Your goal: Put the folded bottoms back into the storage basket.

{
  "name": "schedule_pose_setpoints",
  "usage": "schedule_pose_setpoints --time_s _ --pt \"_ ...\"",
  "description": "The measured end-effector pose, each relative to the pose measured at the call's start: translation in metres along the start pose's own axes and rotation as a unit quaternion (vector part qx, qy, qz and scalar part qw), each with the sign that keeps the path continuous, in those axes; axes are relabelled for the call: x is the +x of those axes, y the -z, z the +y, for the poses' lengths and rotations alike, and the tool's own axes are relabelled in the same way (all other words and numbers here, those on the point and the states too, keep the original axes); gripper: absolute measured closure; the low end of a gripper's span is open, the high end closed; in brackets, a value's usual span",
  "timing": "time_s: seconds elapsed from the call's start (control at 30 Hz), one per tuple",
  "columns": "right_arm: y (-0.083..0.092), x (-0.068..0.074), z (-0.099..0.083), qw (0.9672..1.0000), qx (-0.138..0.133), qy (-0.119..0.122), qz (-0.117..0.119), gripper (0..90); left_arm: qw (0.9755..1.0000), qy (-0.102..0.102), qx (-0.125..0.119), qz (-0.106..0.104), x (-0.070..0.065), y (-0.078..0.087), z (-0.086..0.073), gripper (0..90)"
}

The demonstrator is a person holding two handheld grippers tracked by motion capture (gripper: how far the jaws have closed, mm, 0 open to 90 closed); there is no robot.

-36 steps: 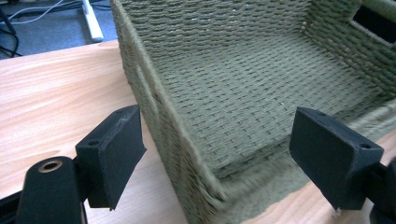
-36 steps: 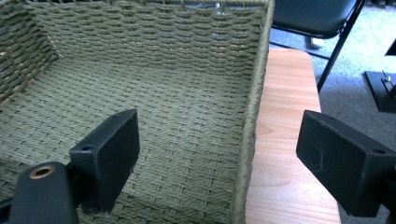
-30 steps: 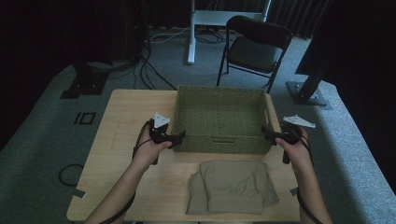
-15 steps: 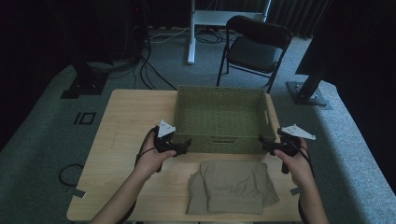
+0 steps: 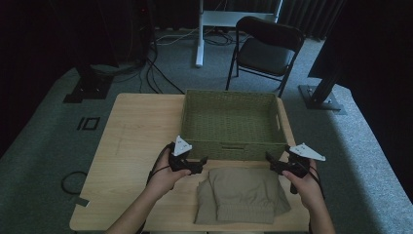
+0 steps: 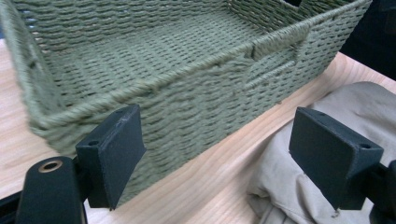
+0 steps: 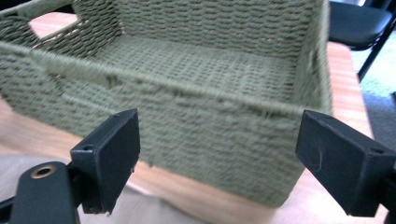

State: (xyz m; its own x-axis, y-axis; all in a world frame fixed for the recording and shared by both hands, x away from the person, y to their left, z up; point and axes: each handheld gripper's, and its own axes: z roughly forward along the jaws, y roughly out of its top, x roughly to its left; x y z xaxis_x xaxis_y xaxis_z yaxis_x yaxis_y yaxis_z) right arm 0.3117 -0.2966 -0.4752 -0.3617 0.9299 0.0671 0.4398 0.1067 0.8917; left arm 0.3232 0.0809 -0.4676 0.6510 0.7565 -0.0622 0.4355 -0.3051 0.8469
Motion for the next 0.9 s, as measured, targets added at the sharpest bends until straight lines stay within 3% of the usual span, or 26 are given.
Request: schedule_pose_setpoints --time_s 0.27,0.4,0.6,0.9 --pt "0.000 0.006 -0.023 0.9997 0.018 -0.007 0.017 13.5 0.9996 -0.001 0.020 -0.021 -0.016 -0.012 -0.017 18.6" --pt "-0.003 0.008 -0.034 0.9994 0.028 0.010 0.018 13.8 0.9992 -0.001 0.034 -0.022 -0.022 -0.021 -0.026 18.6" --pt "-0.008 0.011 -0.051 0.9978 0.056 -0.004 0.035 13.5 0.9977 0.003 0.060 -0.030 -0.031 -0.033 -0.040 18.6" --pt "-0.010 0.007 -0.071 0.9966 0.080 -0.002 0.018 13.4 0.9962 0.010 0.084 -0.024 -0.039 -0.039 -0.054 18.6"
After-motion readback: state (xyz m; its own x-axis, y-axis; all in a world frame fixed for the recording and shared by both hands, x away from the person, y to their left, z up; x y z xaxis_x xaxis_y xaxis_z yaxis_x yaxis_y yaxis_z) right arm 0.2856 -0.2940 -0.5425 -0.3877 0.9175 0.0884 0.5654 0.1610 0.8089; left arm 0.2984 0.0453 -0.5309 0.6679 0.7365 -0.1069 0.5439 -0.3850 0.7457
